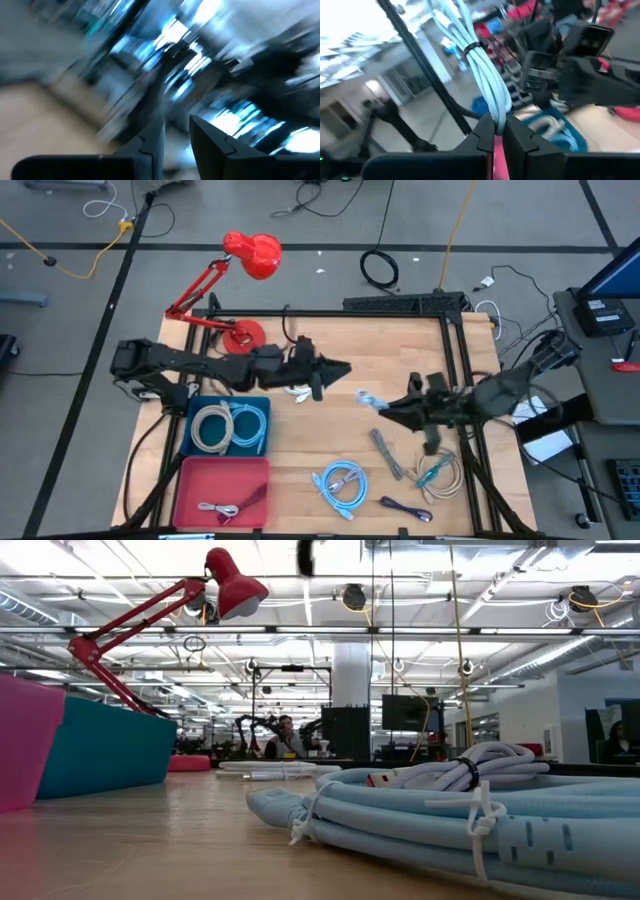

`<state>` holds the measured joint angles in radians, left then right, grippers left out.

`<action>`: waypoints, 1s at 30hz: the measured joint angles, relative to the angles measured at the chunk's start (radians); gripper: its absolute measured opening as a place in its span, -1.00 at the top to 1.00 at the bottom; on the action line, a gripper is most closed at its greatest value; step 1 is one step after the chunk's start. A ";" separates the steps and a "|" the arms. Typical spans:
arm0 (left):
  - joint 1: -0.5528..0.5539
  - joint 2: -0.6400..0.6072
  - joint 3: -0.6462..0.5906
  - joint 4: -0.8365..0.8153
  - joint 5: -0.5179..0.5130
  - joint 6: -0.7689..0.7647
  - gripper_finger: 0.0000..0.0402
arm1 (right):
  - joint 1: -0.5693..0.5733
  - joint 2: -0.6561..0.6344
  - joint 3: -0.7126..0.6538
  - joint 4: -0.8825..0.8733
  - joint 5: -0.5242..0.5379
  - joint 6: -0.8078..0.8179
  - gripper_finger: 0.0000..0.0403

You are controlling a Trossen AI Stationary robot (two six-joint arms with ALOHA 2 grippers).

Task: Pick & Place USB Port
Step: Put the light blue USB cable into the red bin

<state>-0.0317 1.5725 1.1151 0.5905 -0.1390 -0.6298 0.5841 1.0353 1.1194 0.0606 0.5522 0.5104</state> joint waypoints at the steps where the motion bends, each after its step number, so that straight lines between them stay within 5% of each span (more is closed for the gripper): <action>1: -0.013 0.017 0.006 0.072 -0.011 0.018 0.54 | 0.010 -0.012 -0.001 0.010 0.001 -0.012 0.96; 9: -0.104 0.083 0.161 0.115 -0.084 0.253 0.54 | 0.039 -0.064 0.000 0.102 0.005 -0.089 0.96; 19: -0.169 0.190 0.573 -0.356 -0.202 0.528 0.54 | 0.038 -0.059 -0.001 0.107 -0.005 -0.089 0.96; 30: -0.202 0.177 0.614 -0.329 -0.178 0.562 0.54 | 0.040 -0.064 -0.001 0.106 -0.033 -0.093 0.96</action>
<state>-0.2336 1.7493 1.7294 0.2614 -0.3166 -0.0679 0.6239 0.9713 1.1187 0.1669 0.5189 0.4175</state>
